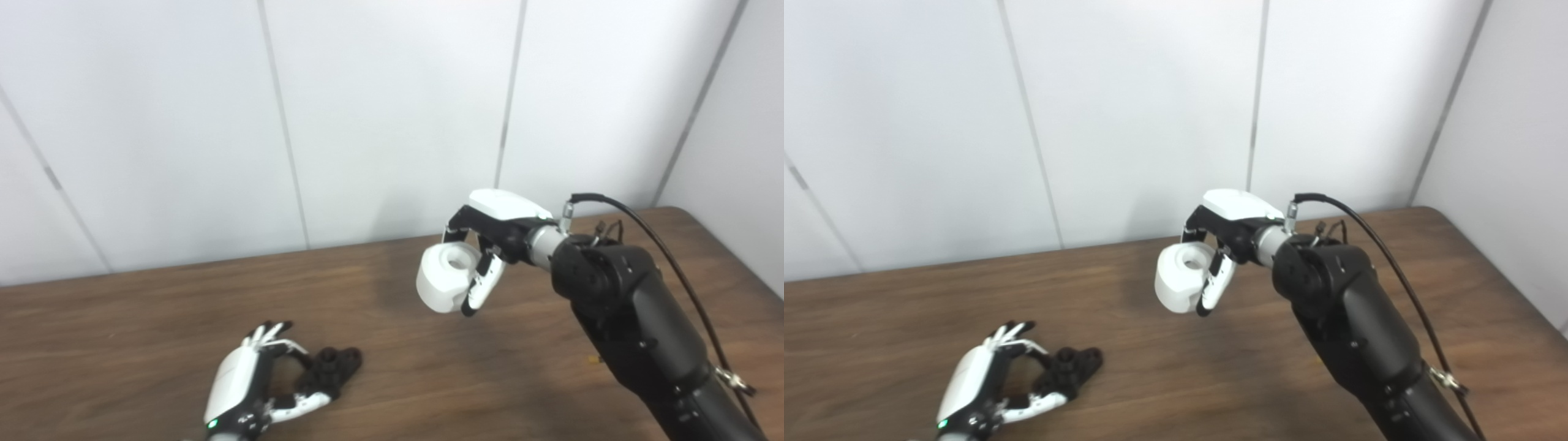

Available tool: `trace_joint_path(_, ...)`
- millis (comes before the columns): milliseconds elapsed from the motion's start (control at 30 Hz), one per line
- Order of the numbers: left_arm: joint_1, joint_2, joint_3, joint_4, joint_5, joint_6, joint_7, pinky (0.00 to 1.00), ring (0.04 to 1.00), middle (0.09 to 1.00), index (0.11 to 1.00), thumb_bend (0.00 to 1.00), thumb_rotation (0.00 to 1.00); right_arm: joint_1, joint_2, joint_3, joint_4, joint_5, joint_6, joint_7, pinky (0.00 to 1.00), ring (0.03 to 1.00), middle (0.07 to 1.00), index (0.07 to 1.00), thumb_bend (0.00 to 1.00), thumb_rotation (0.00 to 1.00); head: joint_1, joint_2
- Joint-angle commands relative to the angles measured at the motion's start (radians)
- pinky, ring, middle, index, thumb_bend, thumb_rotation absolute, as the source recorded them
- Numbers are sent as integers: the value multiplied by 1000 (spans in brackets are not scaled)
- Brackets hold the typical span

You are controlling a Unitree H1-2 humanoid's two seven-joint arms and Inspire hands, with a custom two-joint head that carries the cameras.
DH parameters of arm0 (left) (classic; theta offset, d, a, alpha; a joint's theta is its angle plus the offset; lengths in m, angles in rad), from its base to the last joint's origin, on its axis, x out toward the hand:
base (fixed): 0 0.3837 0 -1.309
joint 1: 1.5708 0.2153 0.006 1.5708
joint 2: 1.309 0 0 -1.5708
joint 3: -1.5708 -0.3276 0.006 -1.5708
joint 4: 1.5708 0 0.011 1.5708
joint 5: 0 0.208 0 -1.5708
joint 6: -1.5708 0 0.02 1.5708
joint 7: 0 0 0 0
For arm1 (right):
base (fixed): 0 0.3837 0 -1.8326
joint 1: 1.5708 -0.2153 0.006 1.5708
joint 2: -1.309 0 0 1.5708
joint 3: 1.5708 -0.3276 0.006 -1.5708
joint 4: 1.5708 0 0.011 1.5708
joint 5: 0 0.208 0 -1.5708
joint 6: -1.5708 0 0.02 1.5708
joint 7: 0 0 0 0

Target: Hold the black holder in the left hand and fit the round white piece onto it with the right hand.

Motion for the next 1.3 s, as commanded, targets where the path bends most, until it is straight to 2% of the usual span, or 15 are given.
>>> trace_joint_path(0,-1,-11,-17,21,-1,25,-20,1000,1000,924,480,522,43,-56,19,2,-33,-9,1,-6,555,505,491,464,524,0,4,2)
trace_joint_path(67,-2,-17,-17,21,2,28,-18,1000,1000,928,480,522,44,-54,34,13,-26,5,-2,-12,622,582,491,471,524,0,12,4)
trace_joint_path(133,-3,-23,-18,19,5,32,-16,1000,1000,928,480,522,44,-55,42,29,-26,7,-12,-13,665,624,588,475,511,104,23,6)
trace_joint_path(200,-2,-28,-20,20,4,28,-13,1000,1000,927,480,522,44,-55,50,47,-28,2,-18,-13,625,565,563,477,508,125,36,10)
trace_joint_path(233,-2,-30,-21,21,4,27,-12,1000,1000,925,480,522,44,-54,53,54,-30,3,-21,-14,564,530,547,478,507,130,38,12)
trace_joint_path(300,-1,-33,-27,18,3,30,-13,1000,1000,925,480,522,44,-50,58,69,-33,8,-33,-19,534,523,545,479,507,132,43,15)
trace_joint_path(400,2,-38,-38,5,8,51,-23,1000,1000,931,479,522,45,-41,67,87,-34,11,-49,-27,553,551,549,479,507,133,50,19)
trace_joint_path(500,5,-39,-51,-10,7,65,-31,1000,1000,931,478,522,45,-26,87,98,-31,15,-58,-44,527,520,519,478,508,133,63,24)
trace_joint_path(800,22,-45,-83,-56,8,102,-47,1000,1000,926,479,522,46,2,110,125,-28,14,-86,-65,670,610,569,480,509,134,89,36)
trace_joint_path(933,31,-49,-91,-72,6,106,-54,1000,1000,921,479,522,45,7,112,134,-22,8,-94,-65,773,760,630,479,508,134,99,35)
trace_joint_path(1033,38,-53,-99,-81,10,109,-55,1000,1000,917,479,522,46,7,114,146,-19,-3,-96,-62,816,819,687,481,507,135,105,34)
trace_joint_path(1267,52,-53,-111,-105,13,117,-60,1000,1000,921,479,522,46,17,125,159,-12,-3,-107,-77,832,824,682,484,506,135,117,42)
